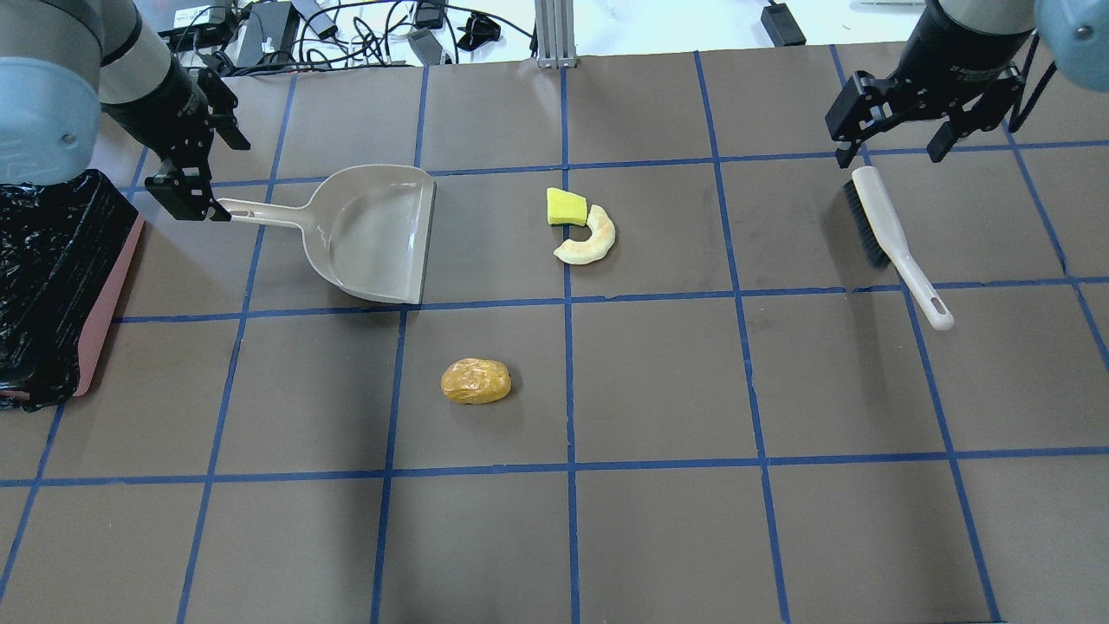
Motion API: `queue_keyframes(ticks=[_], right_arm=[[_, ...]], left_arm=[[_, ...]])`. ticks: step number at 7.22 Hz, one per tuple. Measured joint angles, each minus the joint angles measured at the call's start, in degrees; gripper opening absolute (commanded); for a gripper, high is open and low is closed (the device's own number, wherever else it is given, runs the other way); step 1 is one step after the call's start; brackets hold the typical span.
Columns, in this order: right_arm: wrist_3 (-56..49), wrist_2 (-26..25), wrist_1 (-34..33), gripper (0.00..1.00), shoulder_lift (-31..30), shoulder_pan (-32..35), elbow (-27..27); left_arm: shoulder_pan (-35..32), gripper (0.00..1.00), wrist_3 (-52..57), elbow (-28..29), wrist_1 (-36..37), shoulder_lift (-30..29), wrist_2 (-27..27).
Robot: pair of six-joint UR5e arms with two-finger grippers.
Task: Sweep and dump trash into bin
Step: 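Grasp the dustpan handle with the left gripper while the right reaches the brush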
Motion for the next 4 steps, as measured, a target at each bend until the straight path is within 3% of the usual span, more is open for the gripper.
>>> queue_keyframes(ticks=[2, 4], right_arm=[[-1.50, 0.02, -1.62, 1.00, 0.51, -1.50, 3.13], [-4.25, -1.00, -8.27, 1.00, 1.68, -2.90, 6.41]], left_arm=[[4.02, 1.00, -1.43, 3.82, -0.30, -4.28, -5.85], [6.13, 1.00, -1.82, 8.29, -1.00, -9.13, -8.81]])
